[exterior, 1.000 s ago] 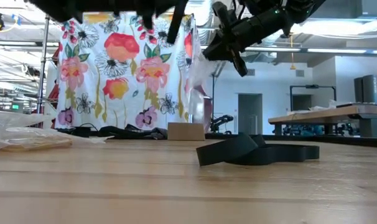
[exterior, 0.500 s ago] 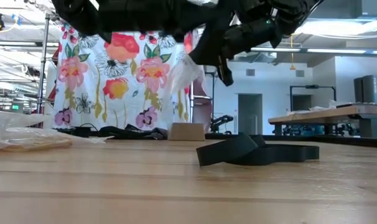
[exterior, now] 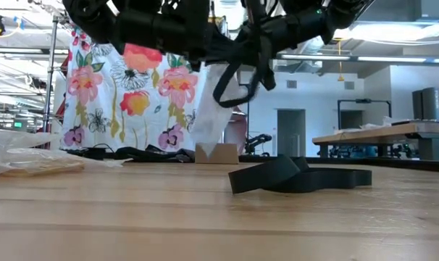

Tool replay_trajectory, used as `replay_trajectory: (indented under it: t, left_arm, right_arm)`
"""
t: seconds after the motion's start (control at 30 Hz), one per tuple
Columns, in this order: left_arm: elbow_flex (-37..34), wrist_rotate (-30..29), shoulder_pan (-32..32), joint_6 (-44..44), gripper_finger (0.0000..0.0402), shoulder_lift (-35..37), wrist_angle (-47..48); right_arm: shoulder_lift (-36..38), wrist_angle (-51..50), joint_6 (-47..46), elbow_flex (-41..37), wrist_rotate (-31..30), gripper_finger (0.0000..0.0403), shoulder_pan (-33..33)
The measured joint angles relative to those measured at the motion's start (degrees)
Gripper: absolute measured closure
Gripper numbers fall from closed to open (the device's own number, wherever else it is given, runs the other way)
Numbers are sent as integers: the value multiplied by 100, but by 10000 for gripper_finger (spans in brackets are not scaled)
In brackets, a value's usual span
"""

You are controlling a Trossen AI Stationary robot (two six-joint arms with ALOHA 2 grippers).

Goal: Sort rubber bands
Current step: Put the black rubber band into the transparent zip bag

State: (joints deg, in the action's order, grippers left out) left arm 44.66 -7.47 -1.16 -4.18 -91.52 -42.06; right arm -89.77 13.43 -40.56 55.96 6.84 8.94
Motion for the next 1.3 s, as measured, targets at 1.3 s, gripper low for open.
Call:
replay_trajectory:
  t: [1.3]
  left_arm:
    - [7,-2685,466,1178,401,341,1737]
  right_arm:
    - [-3,-735,204,-13,-1415,402,-143]
